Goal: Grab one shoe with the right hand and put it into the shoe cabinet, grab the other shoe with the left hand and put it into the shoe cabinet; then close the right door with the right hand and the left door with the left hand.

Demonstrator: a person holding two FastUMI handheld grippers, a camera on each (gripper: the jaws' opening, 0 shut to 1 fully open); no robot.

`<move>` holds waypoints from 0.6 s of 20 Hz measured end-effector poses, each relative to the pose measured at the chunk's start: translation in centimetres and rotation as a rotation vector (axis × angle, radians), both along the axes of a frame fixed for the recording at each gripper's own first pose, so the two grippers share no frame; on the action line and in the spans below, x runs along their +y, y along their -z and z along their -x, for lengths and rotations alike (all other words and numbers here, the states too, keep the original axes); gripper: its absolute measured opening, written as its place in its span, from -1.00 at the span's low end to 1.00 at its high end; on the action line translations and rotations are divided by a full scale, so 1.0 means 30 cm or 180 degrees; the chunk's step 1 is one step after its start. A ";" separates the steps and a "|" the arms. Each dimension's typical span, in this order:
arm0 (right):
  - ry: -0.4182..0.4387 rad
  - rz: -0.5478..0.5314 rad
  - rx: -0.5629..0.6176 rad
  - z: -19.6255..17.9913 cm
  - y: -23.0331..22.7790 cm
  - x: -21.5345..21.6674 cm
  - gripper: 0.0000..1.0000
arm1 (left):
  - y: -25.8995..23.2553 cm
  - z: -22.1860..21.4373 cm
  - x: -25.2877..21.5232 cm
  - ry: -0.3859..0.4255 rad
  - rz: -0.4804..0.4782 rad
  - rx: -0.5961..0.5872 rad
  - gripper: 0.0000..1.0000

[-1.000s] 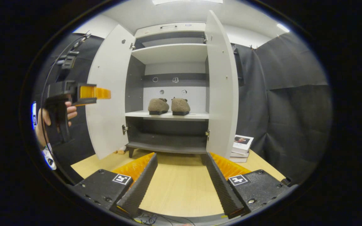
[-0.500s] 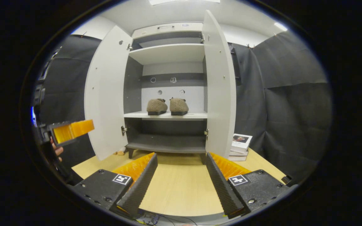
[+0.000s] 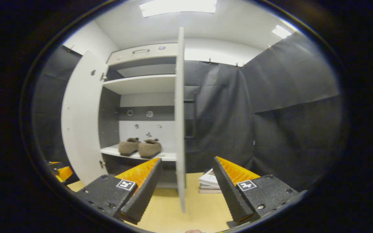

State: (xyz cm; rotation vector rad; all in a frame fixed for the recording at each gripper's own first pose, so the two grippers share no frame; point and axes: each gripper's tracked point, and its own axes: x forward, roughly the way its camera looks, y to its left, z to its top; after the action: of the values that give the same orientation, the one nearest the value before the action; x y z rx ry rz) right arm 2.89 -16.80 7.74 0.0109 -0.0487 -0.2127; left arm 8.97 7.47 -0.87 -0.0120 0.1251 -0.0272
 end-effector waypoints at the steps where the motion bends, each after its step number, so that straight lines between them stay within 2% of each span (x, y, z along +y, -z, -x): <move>1: 0.0043 -0.0075 -0.0030 -0.026 -0.049 -0.048 0.98 | -0.002 0.001 -0.002 0.0006 -0.0006 -0.0006 0.89; 3: 0.0063 -0.0257 -0.0061 -0.091 -0.120 -0.129 0.98 | -0.007 0.009 -0.001 -0.0008 -0.0006 -0.0012 0.89; 6: 0.0046 -0.0356 -0.0046 -0.198 -0.162 -0.225 0.97 | -0.004 0.014 -0.006 -0.0004 -0.0006 0.0011 0.89; 9: -0.0026 -0.0342 0.0045 -0.303 -0.157 -0.260 0.99 | -0.003 0.012 -0.013 -0.0010 -0.0010 0.0032 0.89; 12: -0.0176 -0.0330 0.0033 -0.371 -0.173 -0.212 0.98 | 0.007 0.029 -0.045 0.0028 -0.0010 0.0064 0.90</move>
State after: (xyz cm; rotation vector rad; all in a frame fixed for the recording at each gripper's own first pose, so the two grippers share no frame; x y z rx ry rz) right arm 14.03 -23.15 12.92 0.1144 -0.0268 -0.1600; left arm 8.09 6.11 -1.10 -0.0086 0.1453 -0.0356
